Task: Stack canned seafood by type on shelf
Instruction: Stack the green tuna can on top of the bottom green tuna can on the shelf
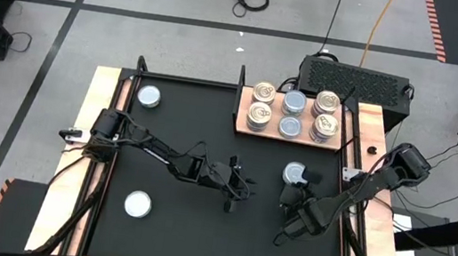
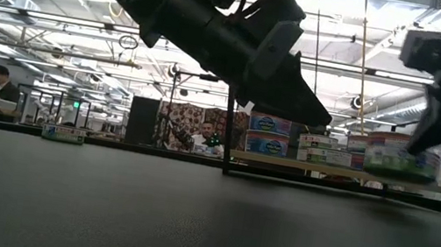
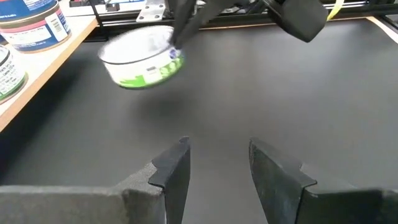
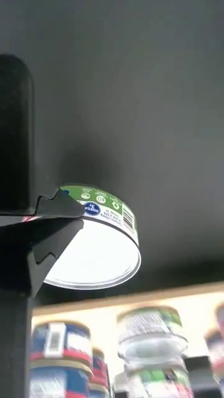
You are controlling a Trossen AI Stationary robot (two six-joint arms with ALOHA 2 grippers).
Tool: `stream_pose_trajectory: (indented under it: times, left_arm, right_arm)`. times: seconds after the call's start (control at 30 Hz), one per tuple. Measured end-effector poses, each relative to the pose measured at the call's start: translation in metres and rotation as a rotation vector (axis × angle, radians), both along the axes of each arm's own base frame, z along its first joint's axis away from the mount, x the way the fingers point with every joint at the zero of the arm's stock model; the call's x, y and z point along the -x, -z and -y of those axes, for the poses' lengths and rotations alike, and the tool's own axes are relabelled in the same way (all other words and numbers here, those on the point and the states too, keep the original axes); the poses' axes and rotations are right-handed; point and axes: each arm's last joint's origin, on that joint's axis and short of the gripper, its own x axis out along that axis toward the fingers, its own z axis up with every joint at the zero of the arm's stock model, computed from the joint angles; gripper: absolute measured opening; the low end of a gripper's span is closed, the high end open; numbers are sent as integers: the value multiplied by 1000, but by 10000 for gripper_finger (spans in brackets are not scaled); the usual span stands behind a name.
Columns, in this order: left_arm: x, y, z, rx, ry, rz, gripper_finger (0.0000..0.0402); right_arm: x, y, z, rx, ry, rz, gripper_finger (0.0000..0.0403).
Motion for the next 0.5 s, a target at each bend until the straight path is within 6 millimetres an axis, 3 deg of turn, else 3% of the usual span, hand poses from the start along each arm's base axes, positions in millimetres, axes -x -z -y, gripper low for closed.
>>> stream_pose_trajectory:
  times: [0.23,0.5]
  left_arm:
    - [0,0,0,-1,0,-2,164]
    - [1,2,0,-4,1,-20,164]
  right_arm:
    - [-19,-16,18,82,-4,-10,0]
    - [-33,-19,53,145,12,-110,0]
